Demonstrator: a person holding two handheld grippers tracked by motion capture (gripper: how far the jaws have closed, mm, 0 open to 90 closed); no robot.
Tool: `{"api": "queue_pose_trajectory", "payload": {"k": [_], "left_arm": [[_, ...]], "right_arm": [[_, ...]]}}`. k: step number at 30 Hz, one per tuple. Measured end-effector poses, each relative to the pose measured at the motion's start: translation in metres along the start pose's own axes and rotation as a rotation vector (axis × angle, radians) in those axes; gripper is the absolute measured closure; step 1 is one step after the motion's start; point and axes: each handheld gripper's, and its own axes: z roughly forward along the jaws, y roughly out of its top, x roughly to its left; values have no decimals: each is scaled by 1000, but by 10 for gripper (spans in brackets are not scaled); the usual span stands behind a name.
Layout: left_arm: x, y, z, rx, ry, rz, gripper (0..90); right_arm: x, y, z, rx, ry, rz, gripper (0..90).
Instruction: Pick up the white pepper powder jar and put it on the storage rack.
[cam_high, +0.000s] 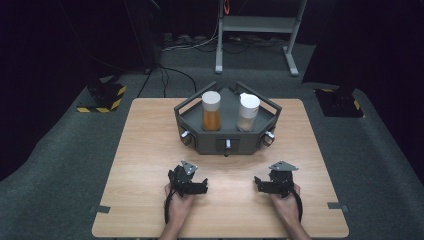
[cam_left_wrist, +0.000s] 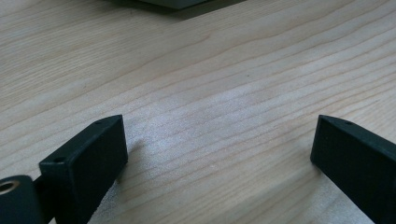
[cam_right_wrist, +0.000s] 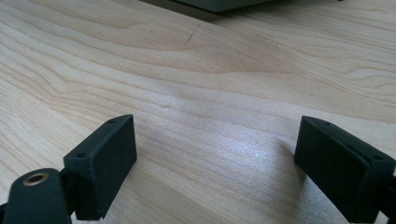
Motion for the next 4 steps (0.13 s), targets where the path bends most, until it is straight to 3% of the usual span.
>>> {"api": "queue_pose_trajectory", "payload": {"k": [4], "left_arm": [[0, 0, 0, 0, 0, -1, 38]], "right_arm": [[0, 0, 0, 0, 0, 0, 126]]}}
